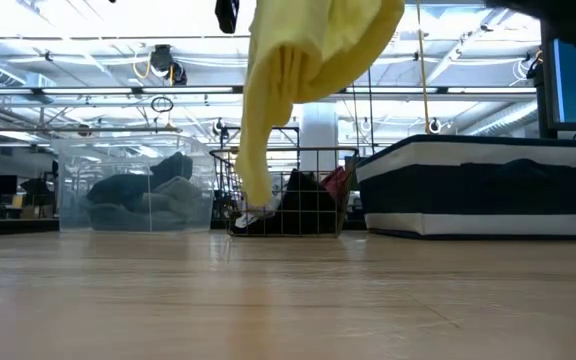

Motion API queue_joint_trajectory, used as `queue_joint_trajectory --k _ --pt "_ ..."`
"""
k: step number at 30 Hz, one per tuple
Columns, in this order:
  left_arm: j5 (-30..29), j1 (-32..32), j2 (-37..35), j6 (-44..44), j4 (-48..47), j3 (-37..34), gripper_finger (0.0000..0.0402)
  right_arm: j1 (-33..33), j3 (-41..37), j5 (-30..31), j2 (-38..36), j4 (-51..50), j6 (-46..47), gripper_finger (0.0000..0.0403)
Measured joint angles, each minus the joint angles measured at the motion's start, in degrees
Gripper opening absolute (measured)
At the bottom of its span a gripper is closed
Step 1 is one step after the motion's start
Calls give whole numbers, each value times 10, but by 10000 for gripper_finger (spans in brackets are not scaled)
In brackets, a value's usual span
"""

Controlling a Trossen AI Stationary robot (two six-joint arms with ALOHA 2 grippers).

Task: Pick & Place Cloths
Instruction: Put the yellow shirt into the blue laundry organizer

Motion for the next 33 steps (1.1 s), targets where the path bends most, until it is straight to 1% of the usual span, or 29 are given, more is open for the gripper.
queue_joint_trajectory --k 3,8,14,19,25,27,30,33 --pt "0 6 0 -1 0 0 15 24 51 48 46 -16 -24 284" --pt "0 9 0 6 0 0 13 42 142 121 115 -72 -20 284" --pt "-1 6 0 8 -1 0 16 46 219 159 181 -96 -19 284" --pt "-9 -8 0 24 -5 0 13 47 247 249 217 -98 -37 284" --pt "-9 -19 0 25 -8 -1 16 46 249 319 231 -108 -48 283" --pt "-9 -21 1 25 -8 -1 17 46 249 332 231 -121 -48 279" --pt "-8 -22 1 26 -9 -1 12 46 249 336 231 -131 -48 258" --pt "-6 -22 1 26 -5 -1 12 46 249 337 231 -133 -48 216"
